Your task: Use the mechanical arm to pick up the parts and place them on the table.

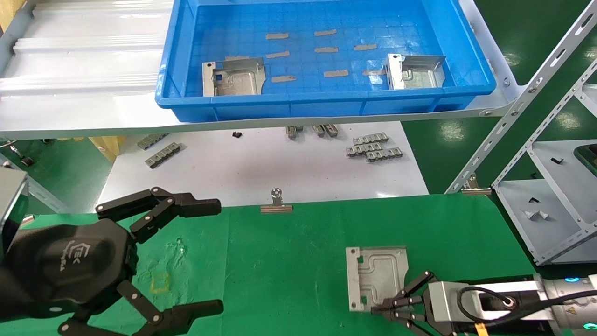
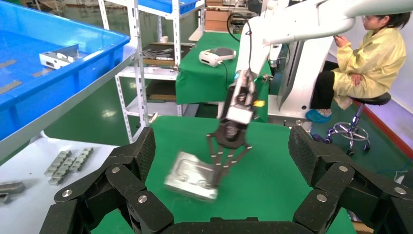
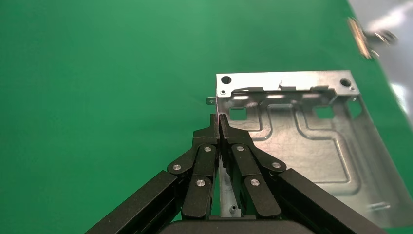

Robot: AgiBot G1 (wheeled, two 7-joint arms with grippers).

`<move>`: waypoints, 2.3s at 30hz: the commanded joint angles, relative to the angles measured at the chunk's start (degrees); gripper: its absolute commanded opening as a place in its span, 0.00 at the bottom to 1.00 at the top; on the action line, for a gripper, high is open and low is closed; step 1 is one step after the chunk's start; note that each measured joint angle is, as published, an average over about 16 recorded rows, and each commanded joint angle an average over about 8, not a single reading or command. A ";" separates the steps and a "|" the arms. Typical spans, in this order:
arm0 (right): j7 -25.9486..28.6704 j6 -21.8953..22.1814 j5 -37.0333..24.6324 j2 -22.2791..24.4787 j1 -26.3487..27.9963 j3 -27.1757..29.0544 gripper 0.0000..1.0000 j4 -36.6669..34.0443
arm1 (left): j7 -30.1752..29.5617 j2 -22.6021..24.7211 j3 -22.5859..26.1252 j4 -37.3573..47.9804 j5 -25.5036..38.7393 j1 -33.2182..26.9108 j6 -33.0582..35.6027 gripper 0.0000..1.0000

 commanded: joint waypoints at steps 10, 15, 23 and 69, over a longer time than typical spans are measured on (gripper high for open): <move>-9.21 -2.98 -1.04 -6.87 2.35 0.06 0.00 -17.81 | 0.01 -0.01 0.02 0.00 -0.01 -0.01 -0.01 1.00; -11.88 -5.16 -2.06 -8.40 4.84 -0.30 0.00 -24.85 | 0.02 -0.01 0.03 0.00 -0.02 -0.01 -0.01 1.00; -15.43 -7.09 -3.42 -10.30 6.48 -1.01 0.00 -32.24 | 0.02 -0.02 0.05 0.00 -0.03 -0.01 -0.02 1.00; -2.88 -15.51 9.53 -5.76 7.38 2.72 1.00 -24.93 | 0.07 -0.06 0.13 0.01 -0.09 -0.02 -0.06 1.00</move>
